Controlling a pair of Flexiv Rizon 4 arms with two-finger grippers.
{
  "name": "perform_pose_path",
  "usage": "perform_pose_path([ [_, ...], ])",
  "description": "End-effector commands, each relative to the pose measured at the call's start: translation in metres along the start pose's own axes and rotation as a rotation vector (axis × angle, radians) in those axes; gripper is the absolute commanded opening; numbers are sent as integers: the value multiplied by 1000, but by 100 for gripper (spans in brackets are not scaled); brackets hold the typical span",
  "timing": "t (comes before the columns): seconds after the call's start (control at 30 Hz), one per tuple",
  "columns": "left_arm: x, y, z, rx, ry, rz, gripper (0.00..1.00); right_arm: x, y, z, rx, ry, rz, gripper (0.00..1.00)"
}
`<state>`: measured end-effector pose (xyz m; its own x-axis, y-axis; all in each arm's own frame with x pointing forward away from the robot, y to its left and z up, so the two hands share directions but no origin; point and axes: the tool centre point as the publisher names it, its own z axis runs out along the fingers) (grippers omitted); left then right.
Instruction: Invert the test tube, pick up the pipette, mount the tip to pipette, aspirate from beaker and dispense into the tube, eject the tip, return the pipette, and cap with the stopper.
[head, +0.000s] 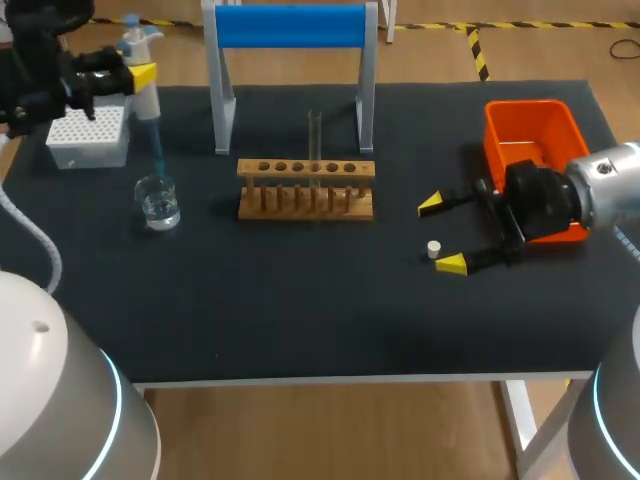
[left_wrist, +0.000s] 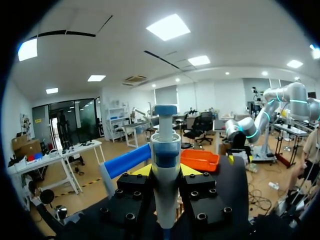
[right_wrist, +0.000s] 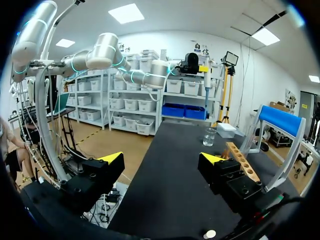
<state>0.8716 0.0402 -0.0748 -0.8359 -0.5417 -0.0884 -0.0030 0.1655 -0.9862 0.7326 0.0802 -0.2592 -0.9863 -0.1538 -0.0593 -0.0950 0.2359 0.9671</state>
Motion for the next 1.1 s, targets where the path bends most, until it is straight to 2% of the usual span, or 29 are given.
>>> perform_pose_path([
  [0.03,-11,4,-10,7,6,0,0,1,1,-1,2,1,0,100],
  [0.47,-39,14,-1,29,2,-7,0,1,1,-1,2,1,0,100],
  [0.73,-47,17,0,36,-6,-20,0,1,1,-1,2,1,0,100],
  [1.1,-47,17,1,35,-8,-23,0,1,1,-1,2,1,0,100],
])
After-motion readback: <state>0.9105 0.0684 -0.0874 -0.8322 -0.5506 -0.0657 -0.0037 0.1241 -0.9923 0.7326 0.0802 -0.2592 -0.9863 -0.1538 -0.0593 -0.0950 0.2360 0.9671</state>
